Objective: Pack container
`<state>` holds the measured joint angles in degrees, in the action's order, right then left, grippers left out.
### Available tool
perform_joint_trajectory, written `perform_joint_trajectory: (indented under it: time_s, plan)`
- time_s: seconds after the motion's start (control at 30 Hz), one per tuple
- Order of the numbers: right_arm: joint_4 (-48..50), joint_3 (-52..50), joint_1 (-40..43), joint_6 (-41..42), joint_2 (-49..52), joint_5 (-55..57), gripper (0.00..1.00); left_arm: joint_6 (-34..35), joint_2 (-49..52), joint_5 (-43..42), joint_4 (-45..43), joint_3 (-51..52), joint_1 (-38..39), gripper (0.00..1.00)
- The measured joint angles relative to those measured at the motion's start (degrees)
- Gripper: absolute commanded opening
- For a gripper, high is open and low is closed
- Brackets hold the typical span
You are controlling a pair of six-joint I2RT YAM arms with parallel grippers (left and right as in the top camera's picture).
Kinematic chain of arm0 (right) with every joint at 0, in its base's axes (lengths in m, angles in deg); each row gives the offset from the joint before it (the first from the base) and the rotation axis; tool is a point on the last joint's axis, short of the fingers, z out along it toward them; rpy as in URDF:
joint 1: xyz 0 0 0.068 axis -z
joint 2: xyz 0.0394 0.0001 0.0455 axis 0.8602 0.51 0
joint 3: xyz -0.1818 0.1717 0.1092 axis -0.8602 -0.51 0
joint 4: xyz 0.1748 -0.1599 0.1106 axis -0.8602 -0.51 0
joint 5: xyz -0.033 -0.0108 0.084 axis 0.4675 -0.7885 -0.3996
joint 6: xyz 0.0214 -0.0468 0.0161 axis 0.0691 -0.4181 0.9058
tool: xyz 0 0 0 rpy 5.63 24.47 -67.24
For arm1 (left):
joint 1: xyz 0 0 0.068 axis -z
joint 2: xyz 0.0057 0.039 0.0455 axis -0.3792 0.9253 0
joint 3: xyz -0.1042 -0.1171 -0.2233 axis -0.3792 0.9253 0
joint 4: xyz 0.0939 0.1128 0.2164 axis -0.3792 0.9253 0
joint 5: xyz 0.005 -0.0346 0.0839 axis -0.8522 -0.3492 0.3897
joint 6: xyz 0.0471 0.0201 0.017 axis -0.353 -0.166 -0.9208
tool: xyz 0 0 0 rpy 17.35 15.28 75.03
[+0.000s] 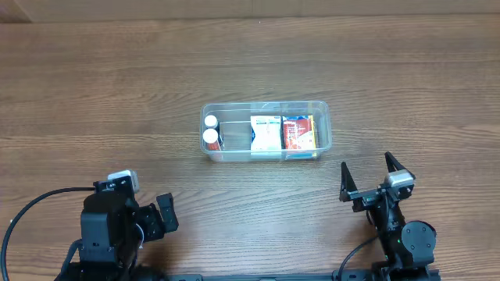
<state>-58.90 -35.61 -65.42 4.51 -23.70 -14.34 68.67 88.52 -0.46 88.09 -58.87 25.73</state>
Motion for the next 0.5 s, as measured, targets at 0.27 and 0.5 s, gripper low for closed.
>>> perform_joint_trajectory:
  time_s: [0.27, 0.5]
  plan:
    - [-0.02, 0.0, 0.0, -0.28, 0.0, -0.02, 1.0, 0.0, 0.0, 0.0, 0.0, 0.0, 0.0, 1.0]
    - [0.0, 0.0, -0.02, -0.26, 0.0, 0.0, 1.0, 0.0, -0.15, 0.0, -0.02, 0.0, 0.0, 1.0]
